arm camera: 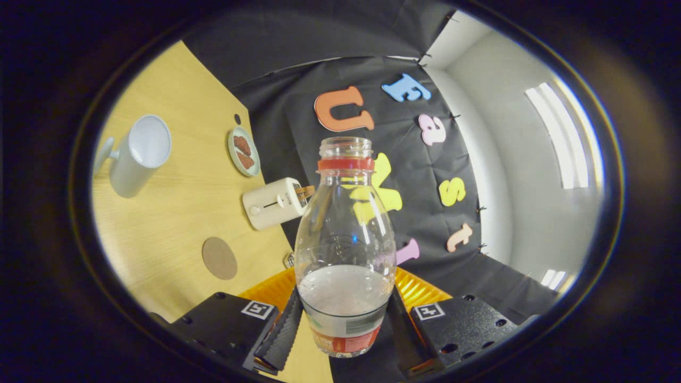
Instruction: Take the bottle from table, then pour the juice into the cup, finally place the bottle on the coaster
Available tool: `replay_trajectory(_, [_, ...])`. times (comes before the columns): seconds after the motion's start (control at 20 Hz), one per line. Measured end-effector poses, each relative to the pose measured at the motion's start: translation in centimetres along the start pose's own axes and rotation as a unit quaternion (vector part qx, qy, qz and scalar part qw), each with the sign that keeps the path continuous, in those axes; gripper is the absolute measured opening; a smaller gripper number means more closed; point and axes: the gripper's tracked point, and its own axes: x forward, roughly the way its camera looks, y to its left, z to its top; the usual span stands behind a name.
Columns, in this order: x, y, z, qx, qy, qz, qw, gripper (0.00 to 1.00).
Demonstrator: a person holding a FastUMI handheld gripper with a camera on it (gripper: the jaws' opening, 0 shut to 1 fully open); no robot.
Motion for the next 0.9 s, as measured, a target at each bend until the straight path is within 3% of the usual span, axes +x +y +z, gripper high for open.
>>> replay_trajectory(0.2, [-0.6,1.2,1.8,-0.058,-0.011,-0.015,0.998,0.80])
replay_trajectory(0.5, [-1.8,3.5,4.2,-0.139,-0.035,0.005,0.990,0.80])
replay_trajectory(0.9, [-1.9,4.8,5.8,-0.191,-0.051,0.007,0.980,0.81])
